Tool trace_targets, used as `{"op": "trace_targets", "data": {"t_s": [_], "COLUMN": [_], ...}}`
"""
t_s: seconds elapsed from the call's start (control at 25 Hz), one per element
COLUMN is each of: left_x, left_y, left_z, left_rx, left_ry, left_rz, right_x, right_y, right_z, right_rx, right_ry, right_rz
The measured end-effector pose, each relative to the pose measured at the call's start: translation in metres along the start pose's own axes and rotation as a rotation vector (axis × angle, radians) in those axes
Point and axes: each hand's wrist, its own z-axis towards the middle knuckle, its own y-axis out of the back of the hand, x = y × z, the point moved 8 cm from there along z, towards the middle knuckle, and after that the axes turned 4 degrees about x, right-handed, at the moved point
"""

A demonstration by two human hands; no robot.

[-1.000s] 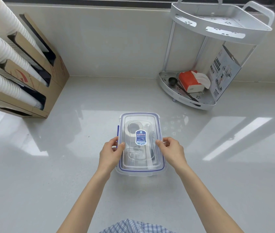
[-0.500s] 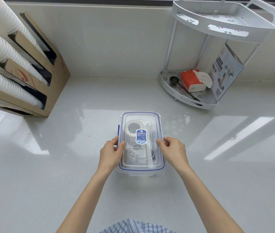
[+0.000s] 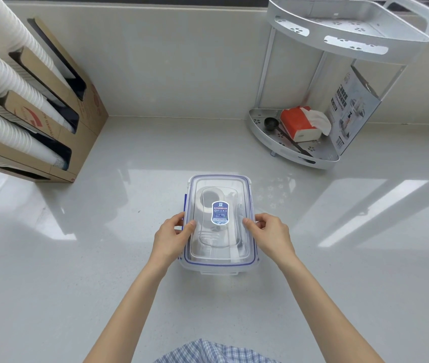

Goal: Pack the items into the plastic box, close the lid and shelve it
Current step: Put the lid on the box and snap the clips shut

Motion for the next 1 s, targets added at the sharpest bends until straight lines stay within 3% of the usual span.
{"op": "trace_targets", "data": {"t_s": [0.36, 0.52, 0.72, 1.0], "left_x": [-0.001, 0.0, -0.001, 0.0], "left_y": [-0.003, -0.003, -0.003, -0.002], "left_z": [0.001, 0.001, -0.001, -0.001], "left_rx": [-0.007, -0.014, -0.024, -0.038], "left_ry": [-0.048, -0.039, -0.046, -0.038], "left_rz": [0.126, 0.114, 0.093, 0.078], "right_x": [-0.008, -0.034, -0.037, -0.024], "right_y": [-0.003, -0.013, -0.029, -0.01], "right_z": [0.001, 0.002, -0.003, 0.002], "right_rx": [0.02, 0.207, 0.311, 0.056], "right_ry": [-0.039, -0.274, -0.328, -0.193], "right_rz": [0.009, 0.112, 0.348, 0.255]}}
